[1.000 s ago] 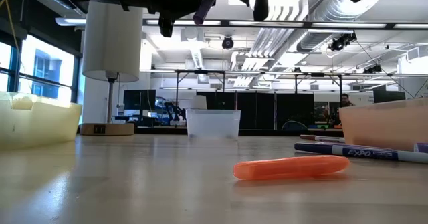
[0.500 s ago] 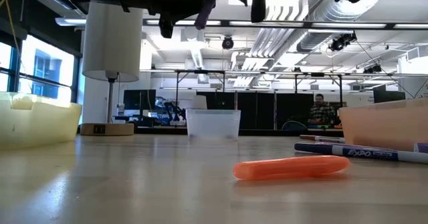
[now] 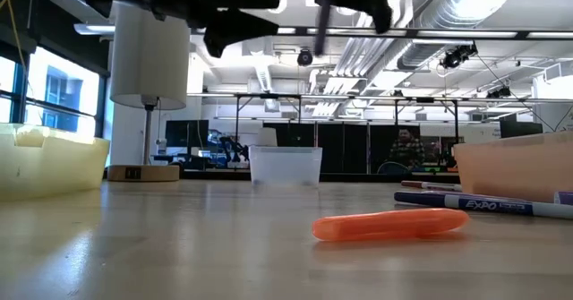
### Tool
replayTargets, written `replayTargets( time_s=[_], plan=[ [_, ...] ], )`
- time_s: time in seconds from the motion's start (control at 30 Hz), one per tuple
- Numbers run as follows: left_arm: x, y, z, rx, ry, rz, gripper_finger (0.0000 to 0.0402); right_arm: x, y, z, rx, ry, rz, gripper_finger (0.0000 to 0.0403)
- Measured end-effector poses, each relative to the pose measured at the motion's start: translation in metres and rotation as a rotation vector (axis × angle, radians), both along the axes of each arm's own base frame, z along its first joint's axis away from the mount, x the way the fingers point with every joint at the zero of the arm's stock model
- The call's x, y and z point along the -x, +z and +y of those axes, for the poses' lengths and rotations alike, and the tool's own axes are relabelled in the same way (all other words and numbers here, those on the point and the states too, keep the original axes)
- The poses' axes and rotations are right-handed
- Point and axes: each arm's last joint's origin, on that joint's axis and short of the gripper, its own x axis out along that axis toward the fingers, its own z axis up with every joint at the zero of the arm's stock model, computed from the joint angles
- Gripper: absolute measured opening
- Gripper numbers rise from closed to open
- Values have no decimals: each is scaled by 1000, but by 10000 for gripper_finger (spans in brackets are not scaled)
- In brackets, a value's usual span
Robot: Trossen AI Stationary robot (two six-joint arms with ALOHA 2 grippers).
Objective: Pick & Place Markers
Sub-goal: Put the purple highlighter pen into the orange bin
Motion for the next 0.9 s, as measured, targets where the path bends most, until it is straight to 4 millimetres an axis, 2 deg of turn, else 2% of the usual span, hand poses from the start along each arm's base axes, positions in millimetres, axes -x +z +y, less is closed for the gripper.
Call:
replayTargets(
  time_s=[0.1,0.23,0.37,0.47,0.63,0.77,0.9],
  plan=[
    [4,-1,1,-11,-2,51,220,29,7,-7,-85,-87,111,77],
    [8,-7,1,-23,-1,133,220,73,12,-17,-251,-203,233,61],
    [9,-13,2,-30,0,194,220,111,5,-23,-412,-315,380,58],
    [11,-17,2,-41,4,247,220,130,-6,-25,-523,-392,535,66],
    [12,-9,-2,-46,6,393,220,140,-21,-20,-618,-479,748,74],
    [17,4,-15,-51,-2,509,221,132,-31,-8,-635,-460,825,68],
    [22,6,-27,-48,45,544,221,123,-45,4,-614,-495,912,69]
  ],
)
